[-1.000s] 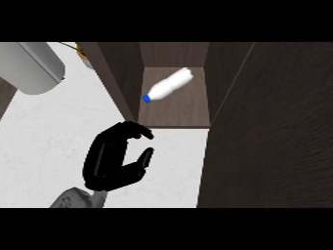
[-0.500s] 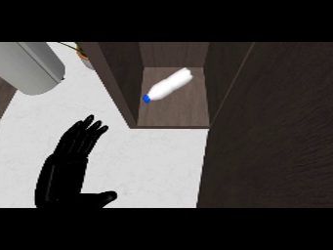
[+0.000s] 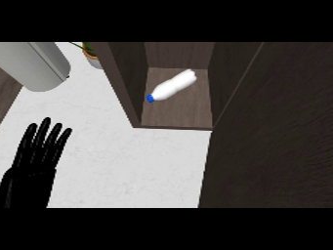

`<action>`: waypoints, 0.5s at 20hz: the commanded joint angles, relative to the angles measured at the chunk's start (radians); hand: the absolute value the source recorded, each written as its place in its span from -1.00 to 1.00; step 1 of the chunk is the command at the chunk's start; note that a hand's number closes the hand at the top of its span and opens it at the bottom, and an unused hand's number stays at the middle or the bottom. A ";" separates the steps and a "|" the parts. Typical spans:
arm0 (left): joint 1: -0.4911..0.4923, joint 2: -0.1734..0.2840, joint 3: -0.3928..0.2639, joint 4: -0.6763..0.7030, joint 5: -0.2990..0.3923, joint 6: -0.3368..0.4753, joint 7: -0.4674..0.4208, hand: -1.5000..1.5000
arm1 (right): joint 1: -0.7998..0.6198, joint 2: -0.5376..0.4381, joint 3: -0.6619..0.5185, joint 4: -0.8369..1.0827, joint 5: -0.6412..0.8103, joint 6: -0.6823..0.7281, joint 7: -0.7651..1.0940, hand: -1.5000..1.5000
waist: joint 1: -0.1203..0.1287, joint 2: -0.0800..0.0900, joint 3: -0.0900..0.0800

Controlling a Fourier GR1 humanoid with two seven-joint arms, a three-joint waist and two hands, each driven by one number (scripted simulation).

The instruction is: Pick up the bottled water, place it into the cabinet and close the cabinet

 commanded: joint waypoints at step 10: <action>0.118 0.122 0.116 -0.042 0.105 -0.170 -0.005 -1.00 | -0.120 0.083 0.295 -0.058 0.017 -0.045 0.148 1.00 | 0.073 0.023 -0.002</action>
